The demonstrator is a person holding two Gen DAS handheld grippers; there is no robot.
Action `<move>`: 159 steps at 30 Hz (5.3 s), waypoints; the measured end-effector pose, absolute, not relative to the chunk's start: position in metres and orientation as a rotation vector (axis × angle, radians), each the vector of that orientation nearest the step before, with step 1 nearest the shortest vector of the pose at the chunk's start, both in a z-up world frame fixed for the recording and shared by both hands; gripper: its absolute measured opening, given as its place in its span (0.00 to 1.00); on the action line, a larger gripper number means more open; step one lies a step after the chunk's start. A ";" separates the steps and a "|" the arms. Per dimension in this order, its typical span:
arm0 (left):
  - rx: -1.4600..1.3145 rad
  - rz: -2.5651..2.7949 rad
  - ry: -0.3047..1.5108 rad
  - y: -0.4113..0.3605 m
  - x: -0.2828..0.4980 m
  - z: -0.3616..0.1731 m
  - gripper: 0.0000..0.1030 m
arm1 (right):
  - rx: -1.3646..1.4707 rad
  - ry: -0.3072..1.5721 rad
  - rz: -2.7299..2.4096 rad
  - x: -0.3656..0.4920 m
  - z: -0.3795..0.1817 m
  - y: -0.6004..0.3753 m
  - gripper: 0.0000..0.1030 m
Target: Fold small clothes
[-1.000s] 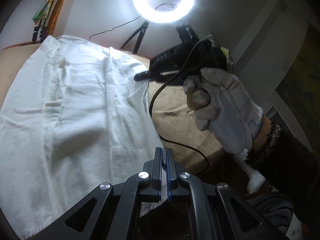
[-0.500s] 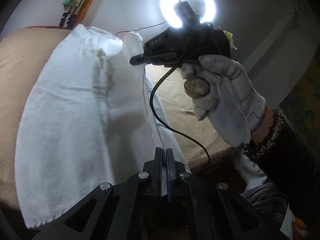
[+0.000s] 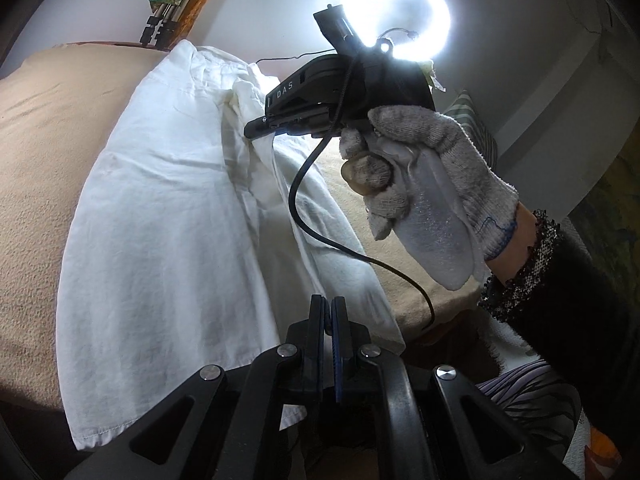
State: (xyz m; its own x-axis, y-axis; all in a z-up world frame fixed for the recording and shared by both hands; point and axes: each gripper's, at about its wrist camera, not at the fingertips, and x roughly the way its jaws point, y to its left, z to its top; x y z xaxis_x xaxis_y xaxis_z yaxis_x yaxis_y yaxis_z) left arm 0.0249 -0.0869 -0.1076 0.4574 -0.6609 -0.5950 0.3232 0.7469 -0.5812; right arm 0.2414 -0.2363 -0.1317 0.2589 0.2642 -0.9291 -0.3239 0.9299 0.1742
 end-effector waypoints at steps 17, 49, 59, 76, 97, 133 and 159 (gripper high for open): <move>-0.245 -0.619 0.915 -0.024 0.009 -0.072 0.36 | 0.190 1.129 0.474 0.112 -0.010 -0.346 0.27; -0.473 -0.529 1.040 0.033 0.026 -0.105 0.00 | 0.477 1.335 0.553 0.048 -0.106 -0.371 0.04; -0.432 -0.509 1.099 0.029 0.026 -0.119 0.36 | 0.170 1.324 0.469 0.048 -0.102 -0.350 0.26; -0.615 -0.618 1.195 0.023 0.029 -0.141 0.10 | 0.472 1.499 0.610 0.060 -0.161 -0.330 0.10; -0.625 -0.704 1.049 0.020 0.108 -0.061 0.05 | 0.557 1.218 0.634 0.100 -0.073 -0.351 0.07; -0.525 -0.458 0.984 0.049 0.224 -0.085 0.55 | 0.510 1.203 0.445 0.214 -0.077 -0.394 0.42; -0.479 -0.500 1.083 0.025 0.239 -0.126 0.33 | 0.392 1.317 0.674 0.248 -0.134 -0.369 0.30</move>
State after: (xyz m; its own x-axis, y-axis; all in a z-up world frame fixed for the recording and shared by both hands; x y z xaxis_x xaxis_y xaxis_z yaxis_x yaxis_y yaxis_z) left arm 0.2386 0.0252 -0.1257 0.3817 -0.5987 -0.7042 0.1478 0.7916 -0.5929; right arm 0.2484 -0.3689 -0.1343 0.1037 0.6512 -0.7518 -0.2287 0.7512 0.6192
